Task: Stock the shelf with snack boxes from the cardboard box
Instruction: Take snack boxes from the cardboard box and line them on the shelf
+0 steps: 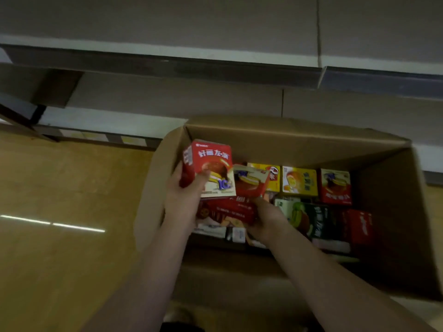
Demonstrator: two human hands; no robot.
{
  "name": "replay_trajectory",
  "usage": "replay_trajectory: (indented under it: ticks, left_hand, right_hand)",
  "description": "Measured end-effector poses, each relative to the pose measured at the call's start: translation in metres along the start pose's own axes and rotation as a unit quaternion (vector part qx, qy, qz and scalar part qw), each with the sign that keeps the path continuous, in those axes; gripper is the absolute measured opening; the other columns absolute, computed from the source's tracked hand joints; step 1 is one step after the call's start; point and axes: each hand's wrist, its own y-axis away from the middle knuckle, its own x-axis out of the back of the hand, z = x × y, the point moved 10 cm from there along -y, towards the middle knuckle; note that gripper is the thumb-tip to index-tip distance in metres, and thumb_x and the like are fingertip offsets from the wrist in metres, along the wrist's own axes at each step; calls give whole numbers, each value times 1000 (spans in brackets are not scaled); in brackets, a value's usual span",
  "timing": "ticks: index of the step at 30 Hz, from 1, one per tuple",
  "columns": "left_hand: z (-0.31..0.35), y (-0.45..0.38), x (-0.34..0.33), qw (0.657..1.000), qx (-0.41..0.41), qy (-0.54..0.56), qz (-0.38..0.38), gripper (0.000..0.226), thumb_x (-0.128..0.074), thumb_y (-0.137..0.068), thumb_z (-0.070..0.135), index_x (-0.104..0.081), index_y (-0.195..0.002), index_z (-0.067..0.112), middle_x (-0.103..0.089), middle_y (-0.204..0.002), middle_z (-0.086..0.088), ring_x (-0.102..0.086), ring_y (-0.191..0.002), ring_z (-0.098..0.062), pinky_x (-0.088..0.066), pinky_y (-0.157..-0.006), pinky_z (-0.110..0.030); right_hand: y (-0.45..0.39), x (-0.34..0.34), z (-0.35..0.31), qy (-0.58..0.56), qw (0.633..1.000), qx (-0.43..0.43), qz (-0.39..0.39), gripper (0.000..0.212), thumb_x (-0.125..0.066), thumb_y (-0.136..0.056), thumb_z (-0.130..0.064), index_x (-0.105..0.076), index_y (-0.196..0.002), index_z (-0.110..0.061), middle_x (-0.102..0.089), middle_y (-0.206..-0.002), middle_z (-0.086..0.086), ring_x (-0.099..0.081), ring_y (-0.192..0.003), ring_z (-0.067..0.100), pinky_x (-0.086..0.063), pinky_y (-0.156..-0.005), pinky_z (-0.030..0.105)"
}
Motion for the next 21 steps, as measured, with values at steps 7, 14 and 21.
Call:
replay_trajectory:
  ticks: [7,14,21]
  left_hand:
    - [58,125,21,989,113,96,15,63,-79,-75,19,-49,-131,28,-64,-117,1,-67,-93,-15,-56,-78,-40]
    - [165,233,7,964,171,199,-50,57,-78,-67,20,-58,-120,10,-73,-103,-12,-71,-96,-29,-58,-72,-42]
    - [280,324,-20,951,108,270,-108,49,-79,-75,25,-58,-116,9,-73,-103,-13,-72,-94,-30,-57,-80,-50]
  right_hand:
    - [185,76,-67,-80,985,67,135,41,-63,-91,-26,-48,-129,-24,-63,-109,2,-60,-96,20,-50,-90,40]
    - [346,89,-126,-141,986,70,48,40,-67,-87,-23,-54,-125,-19,-65,-117,9,-61,-108,29,-54,-76,41]
    - [477,89,-201,-10,987,157,-33,29,-66,-87,-12,-58,-113,-23,-65,-114,10,-63,-107,29,-54,-90,48]
